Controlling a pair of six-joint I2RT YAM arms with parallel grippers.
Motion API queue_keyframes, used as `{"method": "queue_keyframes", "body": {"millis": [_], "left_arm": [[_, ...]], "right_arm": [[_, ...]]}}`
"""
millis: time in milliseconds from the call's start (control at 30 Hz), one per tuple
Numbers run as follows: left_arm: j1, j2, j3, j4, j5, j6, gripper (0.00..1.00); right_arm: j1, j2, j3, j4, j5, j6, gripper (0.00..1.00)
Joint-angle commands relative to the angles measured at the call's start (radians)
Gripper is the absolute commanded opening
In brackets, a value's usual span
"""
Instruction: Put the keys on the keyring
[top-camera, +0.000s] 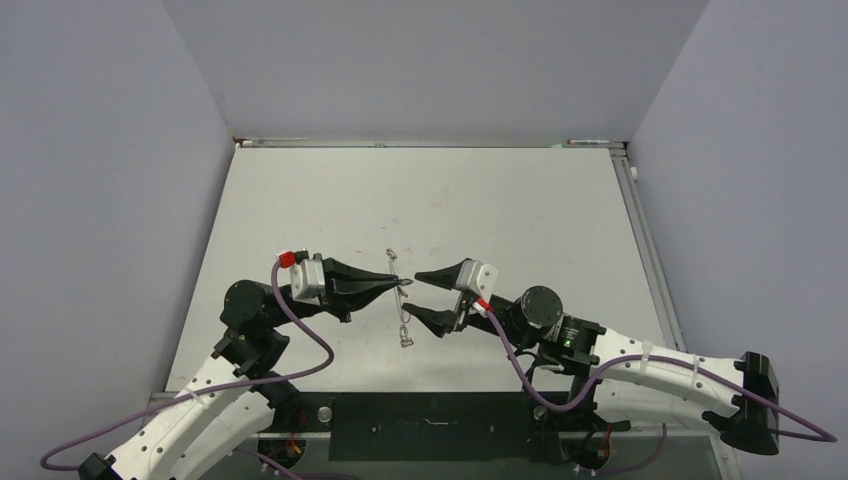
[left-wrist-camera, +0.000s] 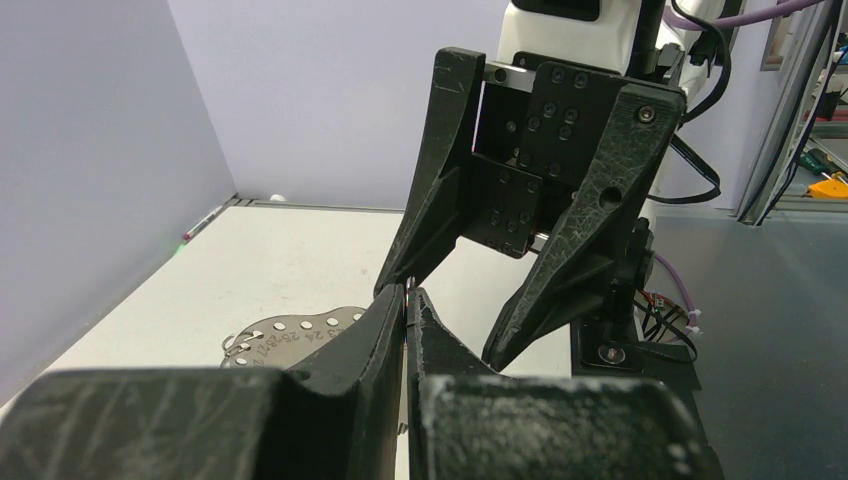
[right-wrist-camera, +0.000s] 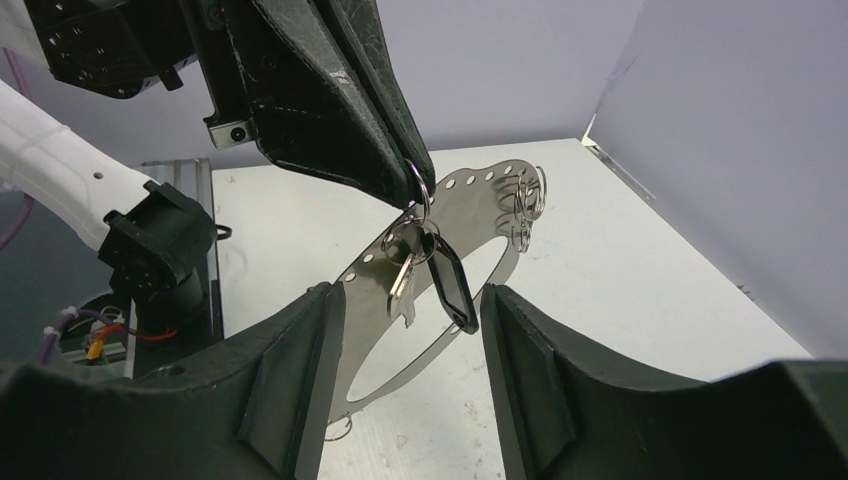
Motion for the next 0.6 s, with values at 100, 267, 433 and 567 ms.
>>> {"method": "queue_keyframes", "body": {"millis": [100, 267, 433, 567], "left_arm": [[0.007, -0.014, 0.015, 0.035, -0.003, 0.005, 0.00], [0.006, -0.016, 0.013, 0.042, 0.008, -0.001, 0.00], [0.006, -0.018, 0.012, 0.044, 0.006, -0.001, 0.00], [0.006, -0.020, 0.011, 0.043, 0.006, -0.001, 0.00]], "right_arm": [[0.006, 0.036, 0.023, 0.073, 0.002, -0.024, 0.48], [0.005, 0.050, 0.027, 0.079, 0.005, -0.031, 0.46], [0.005, 0.057, 0.032, 0.087, 0.006, -0.031, 0.43], [0.005, 0.065, 0.038, 0.097, 0.008, -0.028, 0.43]]}}
